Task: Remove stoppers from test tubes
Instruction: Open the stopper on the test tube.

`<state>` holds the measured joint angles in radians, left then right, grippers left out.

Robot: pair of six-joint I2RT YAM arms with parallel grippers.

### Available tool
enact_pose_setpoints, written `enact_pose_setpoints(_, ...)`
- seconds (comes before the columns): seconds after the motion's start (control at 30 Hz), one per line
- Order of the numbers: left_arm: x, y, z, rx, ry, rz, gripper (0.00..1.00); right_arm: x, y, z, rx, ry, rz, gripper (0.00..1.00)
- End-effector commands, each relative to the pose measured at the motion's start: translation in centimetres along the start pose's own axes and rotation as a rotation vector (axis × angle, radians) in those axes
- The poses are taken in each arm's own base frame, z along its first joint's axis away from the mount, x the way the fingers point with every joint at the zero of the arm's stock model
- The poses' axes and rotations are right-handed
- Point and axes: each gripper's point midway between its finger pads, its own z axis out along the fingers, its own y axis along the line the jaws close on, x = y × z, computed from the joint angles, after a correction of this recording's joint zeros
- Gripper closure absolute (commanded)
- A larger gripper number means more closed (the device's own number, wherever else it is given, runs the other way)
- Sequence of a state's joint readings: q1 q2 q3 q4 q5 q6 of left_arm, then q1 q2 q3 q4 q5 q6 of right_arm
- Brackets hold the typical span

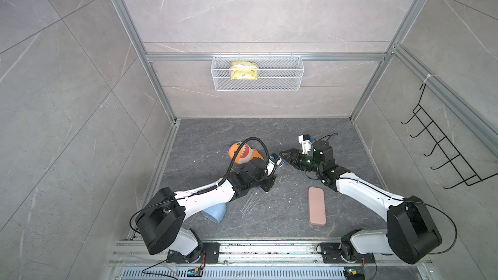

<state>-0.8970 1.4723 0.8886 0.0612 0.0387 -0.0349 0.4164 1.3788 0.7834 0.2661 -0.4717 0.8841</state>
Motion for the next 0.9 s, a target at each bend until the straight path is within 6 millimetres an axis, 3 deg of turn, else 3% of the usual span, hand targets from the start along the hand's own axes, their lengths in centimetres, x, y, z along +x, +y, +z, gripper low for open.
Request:
enact_pose_setpoints(0.0, -2.26, -0.55, -0.23, 0.029, -0.068, -0.007, 1.00, -0.13, 0.37, 0.43, -0.030, 0.005, 0.009, 0.58)
enact_pose_setpoints(0.87, -3.04, -0.22, 0.05, 0.030, -0.089, -0.026, 1.00, 0.46, -0.60, 0.76, -0.015, 0.019, 0.023, 0.75)
